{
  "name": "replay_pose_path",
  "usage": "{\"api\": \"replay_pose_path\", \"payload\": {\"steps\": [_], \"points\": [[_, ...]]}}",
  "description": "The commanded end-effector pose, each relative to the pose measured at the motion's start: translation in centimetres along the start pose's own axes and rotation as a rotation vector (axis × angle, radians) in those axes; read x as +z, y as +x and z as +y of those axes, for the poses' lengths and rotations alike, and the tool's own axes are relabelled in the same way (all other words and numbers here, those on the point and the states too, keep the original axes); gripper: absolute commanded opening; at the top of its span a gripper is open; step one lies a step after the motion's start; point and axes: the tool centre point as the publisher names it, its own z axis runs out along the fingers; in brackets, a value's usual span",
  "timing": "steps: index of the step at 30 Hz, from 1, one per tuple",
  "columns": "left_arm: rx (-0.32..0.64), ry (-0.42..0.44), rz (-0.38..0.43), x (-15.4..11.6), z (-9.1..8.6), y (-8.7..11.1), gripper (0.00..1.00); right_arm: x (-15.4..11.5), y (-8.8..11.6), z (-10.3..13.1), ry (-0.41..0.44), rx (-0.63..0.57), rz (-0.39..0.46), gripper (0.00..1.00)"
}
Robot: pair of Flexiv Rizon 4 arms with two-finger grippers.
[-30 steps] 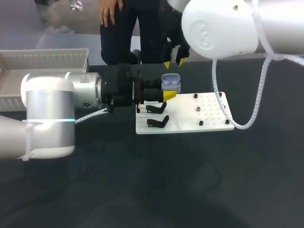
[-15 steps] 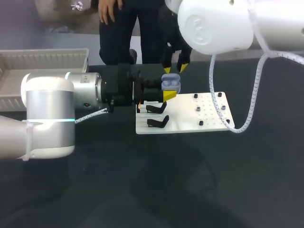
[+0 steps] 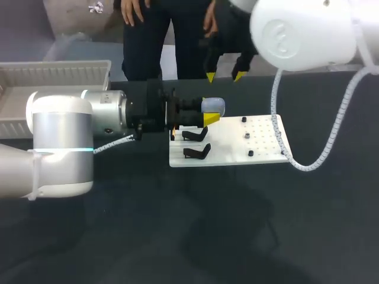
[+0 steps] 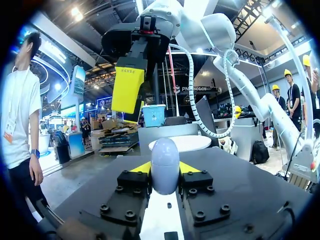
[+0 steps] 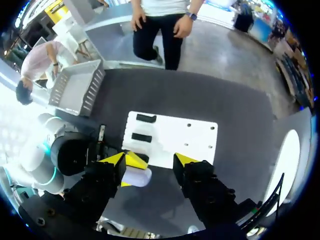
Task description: Pick up each earbud case from the left stands, insert the matching earbuds, close the lid, and place the case in the box.
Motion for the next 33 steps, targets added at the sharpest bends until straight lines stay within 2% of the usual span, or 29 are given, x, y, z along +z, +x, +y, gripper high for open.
{"api": "replay_pose_path", "payload": {"steps": [1,4,9,16,19,25,32,33], "points": [[0.031,-0.074,-0.015,-3.4,0.9,-1.4,0.0,-1.2,2.5,-2.7,-0.118,0.106,-0.247,1.0],[0.075,-0.133,-0.001,-6.5,2.0,-2.6,0.0,-1.2,3.4,-3.6,-0.141,0.161,-0.276,1.0],[0.139,-0.228,0.054,-12.1,3.5,-4.3,0.0,-0.1,5.1,-4.3,-0.159,0.263,-0.258,1.0],[0.198,-0.417,0.12,-20.2,5.0,-4.3,0.0,1.2,6.9,-3.7,-0.173,0.324,-0.21,1.0],[0.212,-0.481,0.14,-22.8,5.3,-4.3,0.0,1.3,7.1,-3.3,-0.172,0.327,-0.203,1.0],[0.217,-0.579,0.171,-27.4,6.5,-3.3,0.0,1.0,7.5,-3.0,-0.16,0.335,-0.223,1.0],[0.198,-0.643,0.227,-31.5,8.7,-0.4,0.0,1.1,8.0,-2.4,-0.143,0.347,-0.206,1.0],[0.18,-0.657,0.213,-32.0,9.0,0.1,0.0,1.2,8.0,-2.3,-0.141,0.348,-0.209,1.0]]}}
